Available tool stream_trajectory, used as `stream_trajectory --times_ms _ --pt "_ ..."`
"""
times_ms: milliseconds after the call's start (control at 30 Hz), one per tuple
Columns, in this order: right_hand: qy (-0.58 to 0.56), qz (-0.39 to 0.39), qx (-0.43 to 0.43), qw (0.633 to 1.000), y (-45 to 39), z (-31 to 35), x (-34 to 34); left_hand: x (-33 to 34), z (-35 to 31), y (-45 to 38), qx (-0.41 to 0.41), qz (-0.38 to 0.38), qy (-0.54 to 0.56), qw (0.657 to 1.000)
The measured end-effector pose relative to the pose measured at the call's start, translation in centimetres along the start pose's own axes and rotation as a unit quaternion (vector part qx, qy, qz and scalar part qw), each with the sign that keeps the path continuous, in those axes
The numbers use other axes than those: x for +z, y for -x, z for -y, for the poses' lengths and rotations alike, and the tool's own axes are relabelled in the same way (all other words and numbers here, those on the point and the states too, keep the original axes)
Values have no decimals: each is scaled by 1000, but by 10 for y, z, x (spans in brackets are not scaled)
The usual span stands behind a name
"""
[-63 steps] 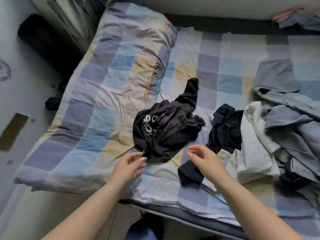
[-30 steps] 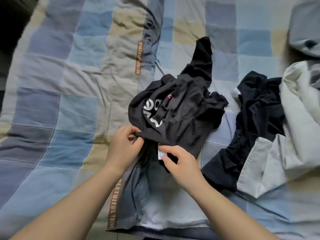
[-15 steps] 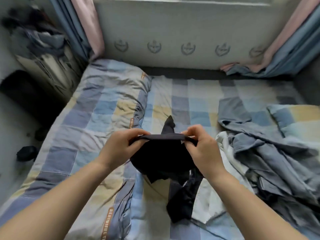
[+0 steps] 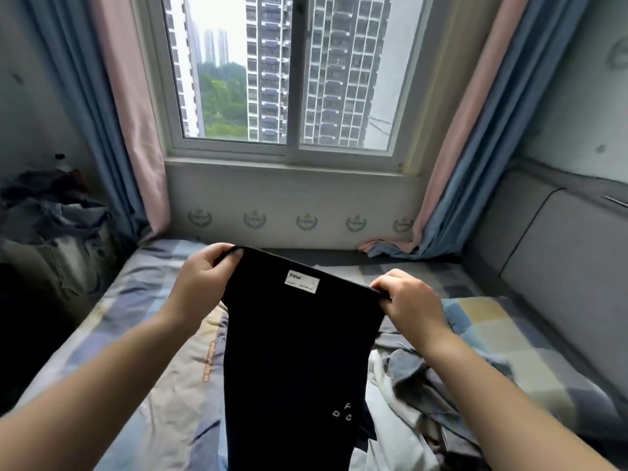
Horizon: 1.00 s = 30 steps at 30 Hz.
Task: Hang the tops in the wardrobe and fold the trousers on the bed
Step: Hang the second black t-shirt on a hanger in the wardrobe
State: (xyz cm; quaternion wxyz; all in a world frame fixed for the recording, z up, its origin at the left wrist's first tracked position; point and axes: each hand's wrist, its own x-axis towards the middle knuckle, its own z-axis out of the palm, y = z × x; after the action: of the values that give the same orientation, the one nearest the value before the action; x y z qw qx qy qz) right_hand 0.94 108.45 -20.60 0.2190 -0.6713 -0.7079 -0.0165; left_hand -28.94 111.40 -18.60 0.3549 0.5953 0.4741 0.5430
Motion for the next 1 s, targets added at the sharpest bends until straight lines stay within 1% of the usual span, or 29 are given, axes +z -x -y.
stream_trajectory --times_ms 133,233,300,367,400,433,500,533,600,633,700,767,800,867,1000 --pt "55 21 59 997 14 7 -29 -15 -9 -8 -53 17 63 996" --pt "48 17 129 990 21 17 -58 -16 -20 -16 -69 20 110 991" --pt "1 0 184 983 31 28 -76 -18 -30 -18 -74 50 133 987" --pt "-98 -23 224 969 40 39 -91 -19 -37 -19 -97 84 167 978" --pt "-166 -41 246 954 46 45 -97 -19 -41 -19 -115 102 192 969" --pt "-247 -62 271 928 52 50 -103 -18 -45 -17 -136 118 221 959" --pt "-413 -108 318 846 66 59 -114 -12 -54 -15 -177 139 274 935" --pt "-475 -134 334 803 75 62 -119 -9 -58 -14 -191 145 292 926" --pt "-559 -181 354 728 94 64 -129 -2 -68 -9 -212 163 323 908" --pt "-584 -202 359 699 107 63 -134 3 -73 -5 -221 176 337 898" --pt "-618 -235 364 656 132 62 -144 17 -82 7 -241 205 358 879" --pt "-632 -271 369 625 157 61 -155 33 -95 23 -255 246 360 863" --pt "-632 -289 371 616 170 60 -161 40 -102 31 -260 271 358 855" --pt "-616 -328 377 609 198 60 -175 57 -119 51 -276 330 353 831" --pt "-573 -383 394 608 261 57 -206 91 -148 95 -305 422 348 780"
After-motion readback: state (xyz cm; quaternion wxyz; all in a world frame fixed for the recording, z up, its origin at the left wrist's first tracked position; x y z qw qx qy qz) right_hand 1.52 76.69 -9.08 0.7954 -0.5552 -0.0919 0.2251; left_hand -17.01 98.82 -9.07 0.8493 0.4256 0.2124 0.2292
